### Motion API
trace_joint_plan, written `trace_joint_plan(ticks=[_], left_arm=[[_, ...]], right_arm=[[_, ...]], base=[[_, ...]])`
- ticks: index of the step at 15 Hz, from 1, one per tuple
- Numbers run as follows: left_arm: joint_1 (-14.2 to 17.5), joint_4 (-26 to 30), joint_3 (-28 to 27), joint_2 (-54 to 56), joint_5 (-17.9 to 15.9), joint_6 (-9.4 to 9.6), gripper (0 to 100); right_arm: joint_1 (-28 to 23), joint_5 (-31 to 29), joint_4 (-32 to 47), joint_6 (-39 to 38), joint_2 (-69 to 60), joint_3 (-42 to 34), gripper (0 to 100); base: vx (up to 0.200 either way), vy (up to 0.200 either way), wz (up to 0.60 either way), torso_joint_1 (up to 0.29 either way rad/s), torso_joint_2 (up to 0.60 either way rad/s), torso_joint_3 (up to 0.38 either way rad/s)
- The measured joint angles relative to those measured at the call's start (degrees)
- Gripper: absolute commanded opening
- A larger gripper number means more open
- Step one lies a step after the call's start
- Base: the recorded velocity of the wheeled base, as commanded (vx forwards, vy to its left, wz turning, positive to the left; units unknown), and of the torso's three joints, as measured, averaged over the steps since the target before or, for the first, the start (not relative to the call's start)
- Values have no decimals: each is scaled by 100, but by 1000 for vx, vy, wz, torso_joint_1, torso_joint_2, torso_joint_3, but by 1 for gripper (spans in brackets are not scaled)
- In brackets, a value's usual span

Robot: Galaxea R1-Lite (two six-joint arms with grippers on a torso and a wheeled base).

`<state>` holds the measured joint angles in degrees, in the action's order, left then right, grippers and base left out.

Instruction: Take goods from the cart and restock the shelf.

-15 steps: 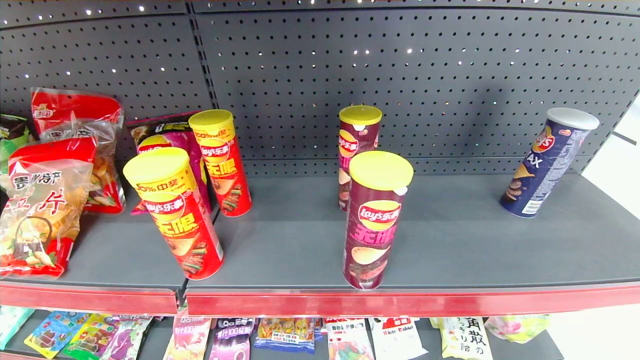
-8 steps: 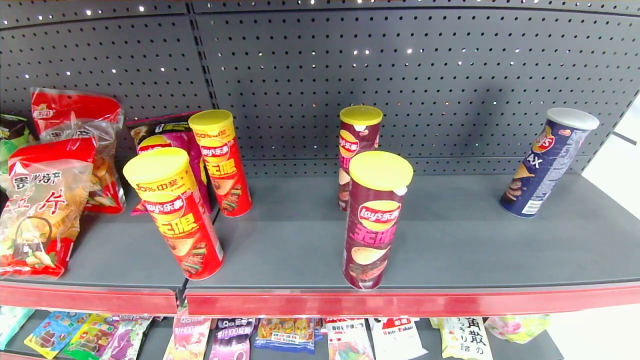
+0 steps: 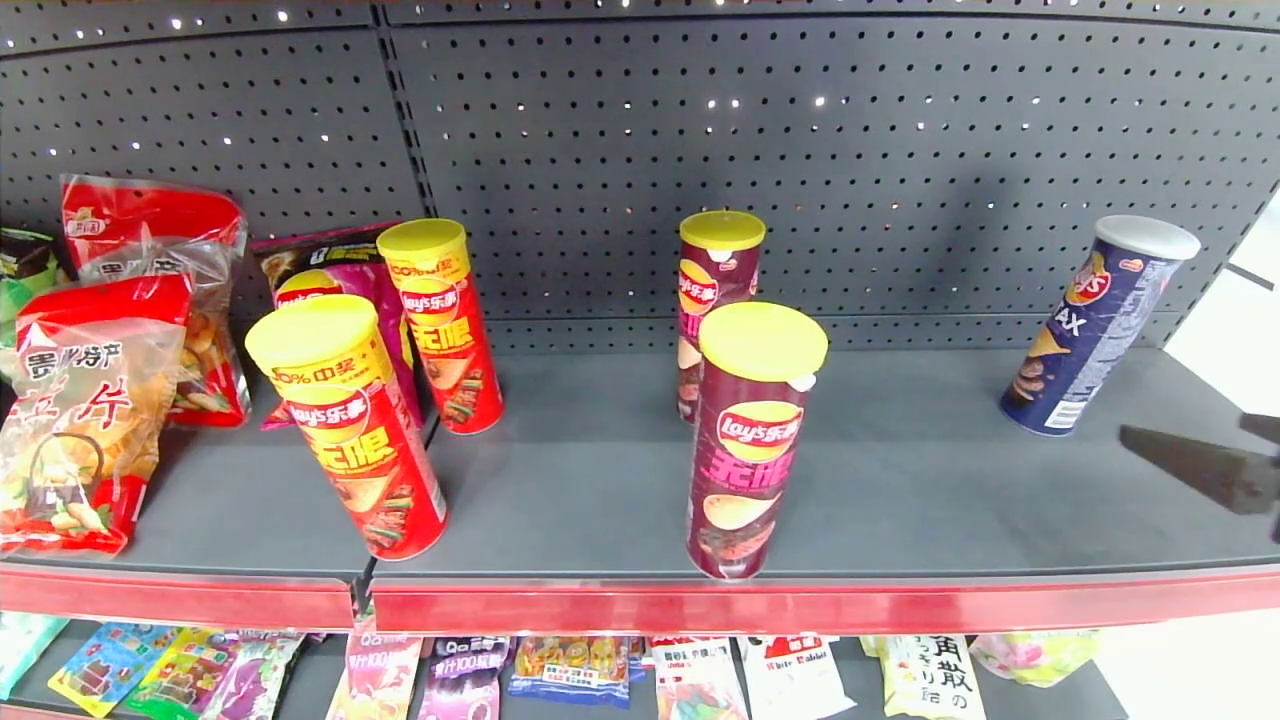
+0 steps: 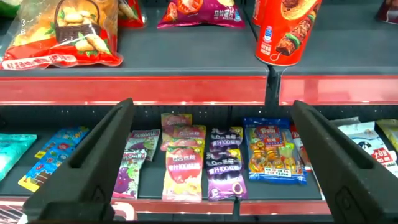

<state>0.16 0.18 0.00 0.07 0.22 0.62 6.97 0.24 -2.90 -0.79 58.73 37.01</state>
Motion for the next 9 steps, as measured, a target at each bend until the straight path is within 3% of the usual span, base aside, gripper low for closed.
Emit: trace_joint_plan(ticks=[3,6,9], left_arm=[[0,0,0,0,0,0,100],[0,0,0,0,2,-2,100],[0,0,0,0,0,-2,100]], right_arm=[[796,-535,-100,-119,1342,297,100],[1681,-691,-222,-563,2076,524,100],[2130,-717,-689,-640,2605,546,100]], base=[[0,0,0,0,0,0],[0,0,0,0,0,0],[0,0,0,0,0,0]])
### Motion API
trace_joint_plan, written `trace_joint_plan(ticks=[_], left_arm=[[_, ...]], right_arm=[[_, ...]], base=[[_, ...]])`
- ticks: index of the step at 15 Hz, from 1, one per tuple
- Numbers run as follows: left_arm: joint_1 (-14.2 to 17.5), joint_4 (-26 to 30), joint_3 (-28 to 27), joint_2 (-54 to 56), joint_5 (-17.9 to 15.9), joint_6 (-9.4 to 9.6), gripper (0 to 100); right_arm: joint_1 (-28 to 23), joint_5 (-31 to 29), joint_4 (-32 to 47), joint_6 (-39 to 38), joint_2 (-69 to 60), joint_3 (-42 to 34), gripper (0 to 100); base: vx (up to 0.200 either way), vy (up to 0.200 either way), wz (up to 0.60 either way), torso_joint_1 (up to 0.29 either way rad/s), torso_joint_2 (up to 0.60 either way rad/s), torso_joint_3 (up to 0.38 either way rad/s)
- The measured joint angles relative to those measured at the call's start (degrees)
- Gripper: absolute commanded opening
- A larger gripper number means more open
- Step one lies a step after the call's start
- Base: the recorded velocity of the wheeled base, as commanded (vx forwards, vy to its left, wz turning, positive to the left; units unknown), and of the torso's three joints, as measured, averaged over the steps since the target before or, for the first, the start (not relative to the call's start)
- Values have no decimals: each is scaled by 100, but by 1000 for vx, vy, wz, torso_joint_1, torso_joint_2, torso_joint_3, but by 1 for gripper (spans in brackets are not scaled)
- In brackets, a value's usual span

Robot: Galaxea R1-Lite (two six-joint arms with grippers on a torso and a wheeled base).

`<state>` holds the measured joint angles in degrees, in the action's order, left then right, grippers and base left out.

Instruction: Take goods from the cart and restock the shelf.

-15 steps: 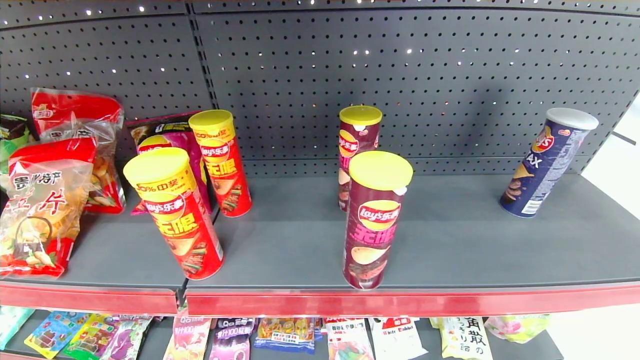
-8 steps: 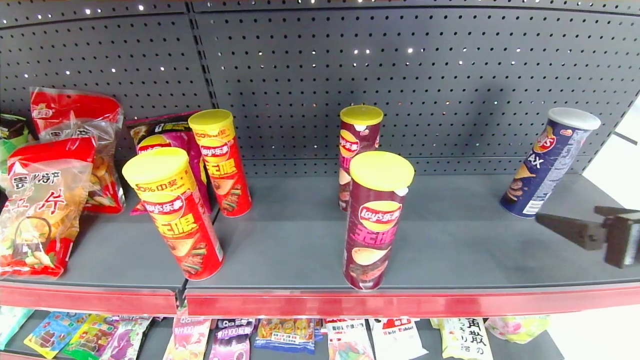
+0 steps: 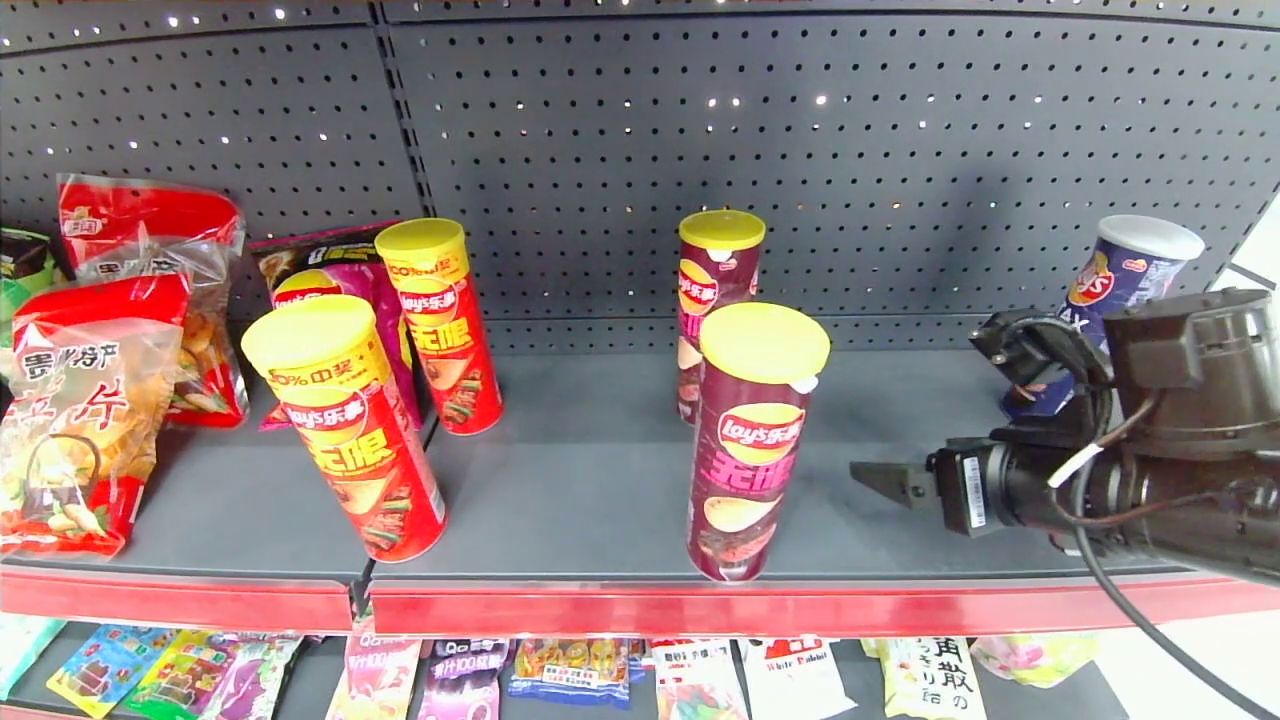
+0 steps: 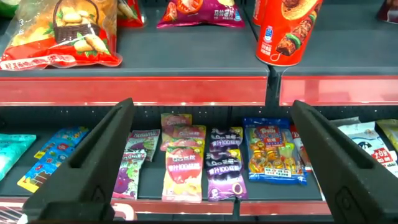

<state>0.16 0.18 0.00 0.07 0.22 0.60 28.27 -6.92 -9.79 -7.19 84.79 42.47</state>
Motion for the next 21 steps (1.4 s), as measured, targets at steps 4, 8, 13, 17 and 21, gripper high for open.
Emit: trace_joint_plan(ticks=[4,8,13,17,21], left_arm=[[0,0,0,0,2,2,100],[0,0,0,0,2,2,100],[0,0,0,0,2,0,100],[0,0,0,0,2,0,100],[0,0,0,0,2,2,100]], right_arm=[[297,-108,-215,-9,418,11,100],[651,-148,-222,20,532,22,100],[819,-282,-230,57,684,55,100],[1029,-325,-235,112,778,99,100],[1153,-339,-247,123,841,184,100]], base=[[0,0,0,0,0,0],[0,0,0,0,0,0],[0,0,0,0,0,0],[0,0,0,0,0,0],[0,0,0,0,0,0]])
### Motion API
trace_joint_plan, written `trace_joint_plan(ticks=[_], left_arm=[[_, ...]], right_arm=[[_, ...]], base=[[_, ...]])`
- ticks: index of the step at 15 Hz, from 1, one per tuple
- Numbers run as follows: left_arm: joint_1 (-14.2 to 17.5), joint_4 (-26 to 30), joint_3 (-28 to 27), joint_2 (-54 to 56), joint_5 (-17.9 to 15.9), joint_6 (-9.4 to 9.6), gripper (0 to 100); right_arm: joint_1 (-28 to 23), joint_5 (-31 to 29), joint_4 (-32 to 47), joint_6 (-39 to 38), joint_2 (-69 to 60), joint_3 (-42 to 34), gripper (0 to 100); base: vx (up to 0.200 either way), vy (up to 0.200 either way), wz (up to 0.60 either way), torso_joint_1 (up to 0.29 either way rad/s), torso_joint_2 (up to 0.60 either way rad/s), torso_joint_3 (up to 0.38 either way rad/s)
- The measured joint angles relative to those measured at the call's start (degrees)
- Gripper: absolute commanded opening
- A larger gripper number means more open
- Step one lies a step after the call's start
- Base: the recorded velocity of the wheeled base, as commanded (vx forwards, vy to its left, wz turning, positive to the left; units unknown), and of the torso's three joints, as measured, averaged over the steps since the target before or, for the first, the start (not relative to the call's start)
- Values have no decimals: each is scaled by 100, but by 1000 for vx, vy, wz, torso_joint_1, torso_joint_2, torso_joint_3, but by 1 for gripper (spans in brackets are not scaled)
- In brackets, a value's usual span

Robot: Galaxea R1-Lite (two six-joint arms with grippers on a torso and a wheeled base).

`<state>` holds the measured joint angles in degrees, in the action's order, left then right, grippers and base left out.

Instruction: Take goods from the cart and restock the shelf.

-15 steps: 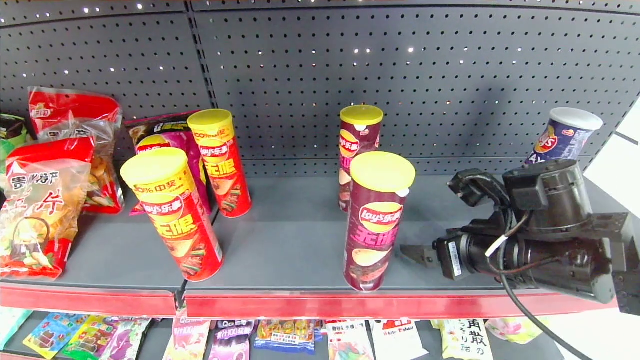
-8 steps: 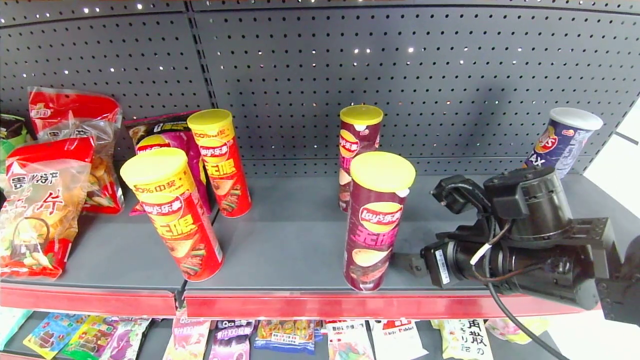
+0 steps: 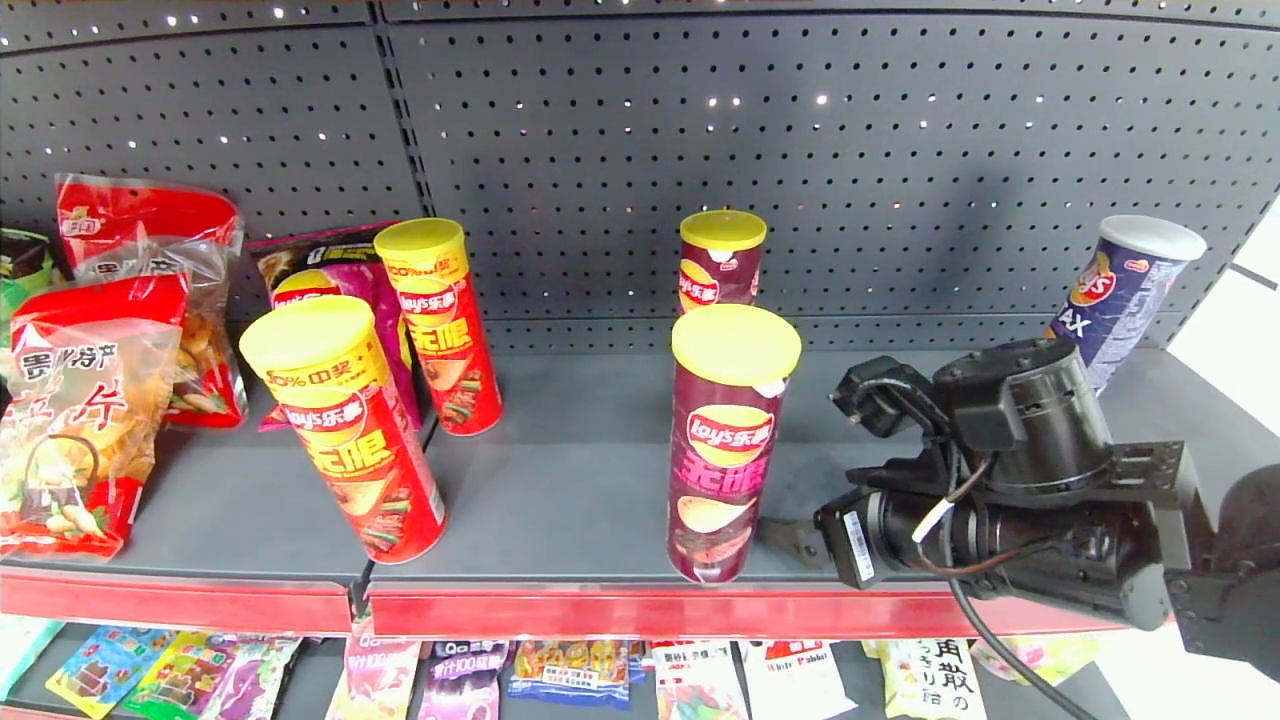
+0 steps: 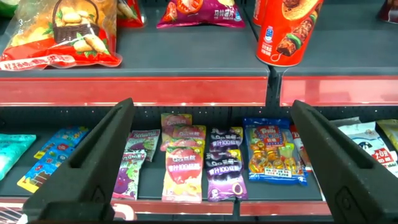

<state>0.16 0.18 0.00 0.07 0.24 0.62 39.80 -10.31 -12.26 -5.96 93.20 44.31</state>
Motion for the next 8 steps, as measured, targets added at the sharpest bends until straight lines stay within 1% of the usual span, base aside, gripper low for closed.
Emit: trace_joint_plan(ticks=[8], left_arm=[[0,0,0,0,-2,0,100]], right_arm=[[83,9,-2,35,82,119,100]], base=[[0,0,0,0,0,0]])
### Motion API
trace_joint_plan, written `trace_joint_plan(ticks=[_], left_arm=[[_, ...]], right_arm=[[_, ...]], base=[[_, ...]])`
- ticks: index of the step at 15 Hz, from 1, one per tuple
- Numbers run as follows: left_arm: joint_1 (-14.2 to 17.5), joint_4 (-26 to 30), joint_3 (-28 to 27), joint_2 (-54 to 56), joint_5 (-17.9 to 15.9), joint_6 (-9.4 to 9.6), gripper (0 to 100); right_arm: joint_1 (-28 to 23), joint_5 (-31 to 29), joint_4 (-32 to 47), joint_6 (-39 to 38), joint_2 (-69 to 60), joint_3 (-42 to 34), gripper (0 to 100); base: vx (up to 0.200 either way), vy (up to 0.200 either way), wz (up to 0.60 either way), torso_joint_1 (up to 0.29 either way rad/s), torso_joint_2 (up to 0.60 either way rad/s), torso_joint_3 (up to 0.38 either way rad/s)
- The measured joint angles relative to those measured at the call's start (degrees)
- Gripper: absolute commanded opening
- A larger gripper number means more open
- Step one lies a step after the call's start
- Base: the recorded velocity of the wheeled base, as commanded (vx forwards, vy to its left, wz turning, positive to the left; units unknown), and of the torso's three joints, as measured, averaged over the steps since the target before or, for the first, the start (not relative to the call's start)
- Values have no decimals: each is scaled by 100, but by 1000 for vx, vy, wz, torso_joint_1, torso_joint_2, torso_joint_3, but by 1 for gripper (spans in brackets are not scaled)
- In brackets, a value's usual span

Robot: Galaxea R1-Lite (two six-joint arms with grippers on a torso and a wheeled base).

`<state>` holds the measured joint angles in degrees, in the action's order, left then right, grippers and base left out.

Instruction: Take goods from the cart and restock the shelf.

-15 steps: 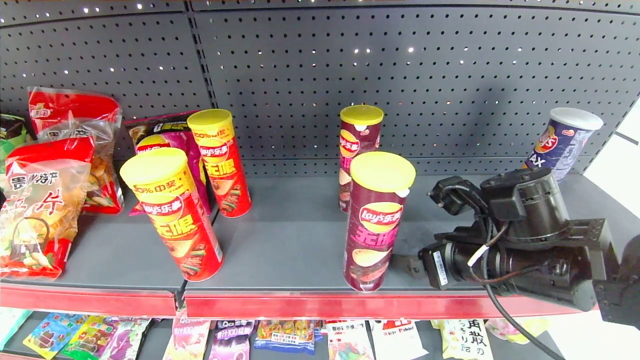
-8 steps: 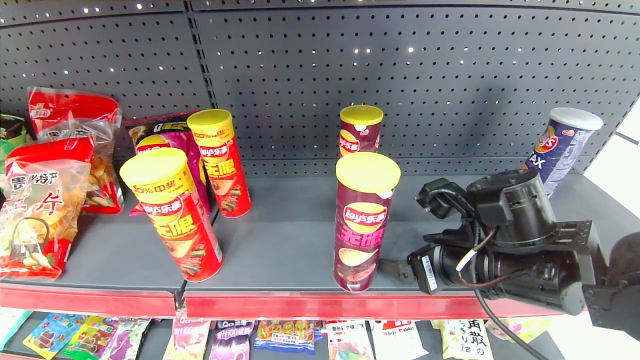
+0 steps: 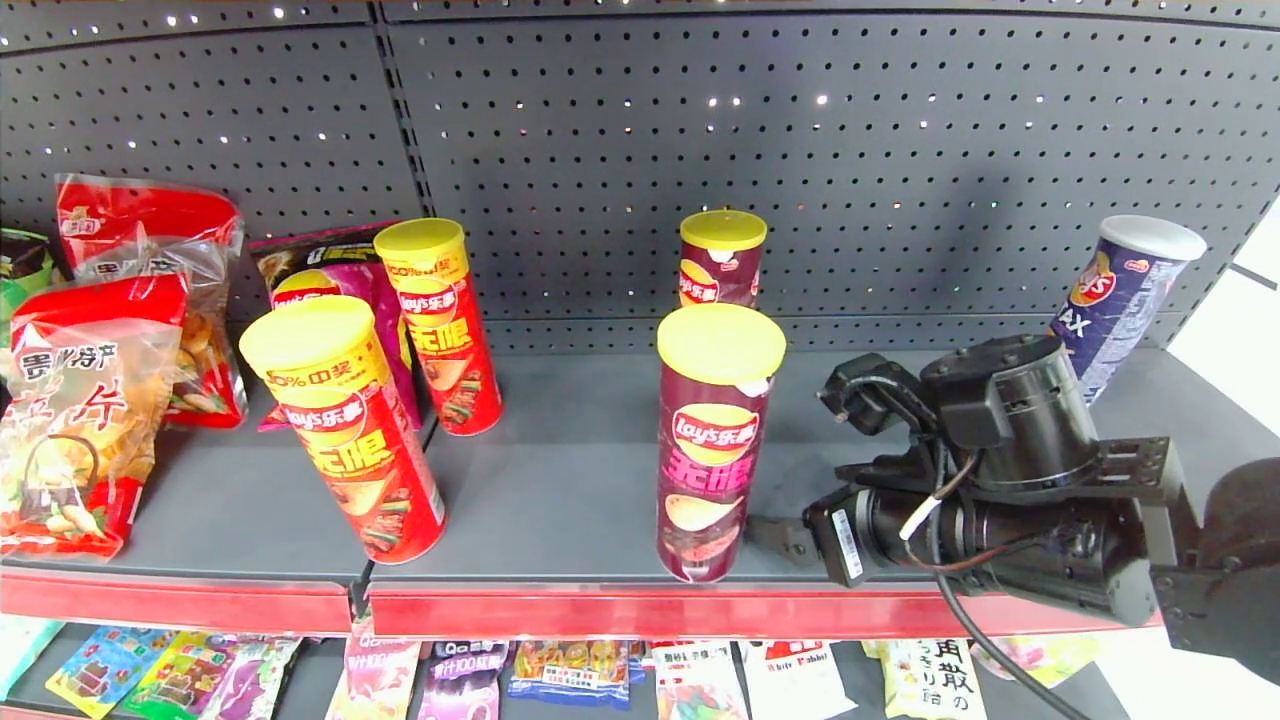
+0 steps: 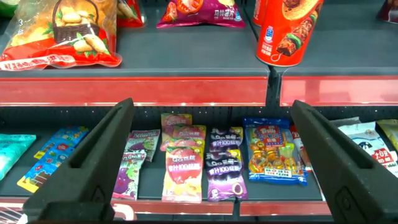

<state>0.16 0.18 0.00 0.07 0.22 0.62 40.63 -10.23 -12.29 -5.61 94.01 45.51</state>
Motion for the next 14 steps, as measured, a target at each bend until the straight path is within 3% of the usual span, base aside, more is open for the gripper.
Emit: trace_joint_plan(ticks=[14], left_arm=[[0,0,0,0,2,-2,100]], right_arm=[[-72,-4,-84,24,-116,-100,100]], base=[[0,0,0,0,0,0]])
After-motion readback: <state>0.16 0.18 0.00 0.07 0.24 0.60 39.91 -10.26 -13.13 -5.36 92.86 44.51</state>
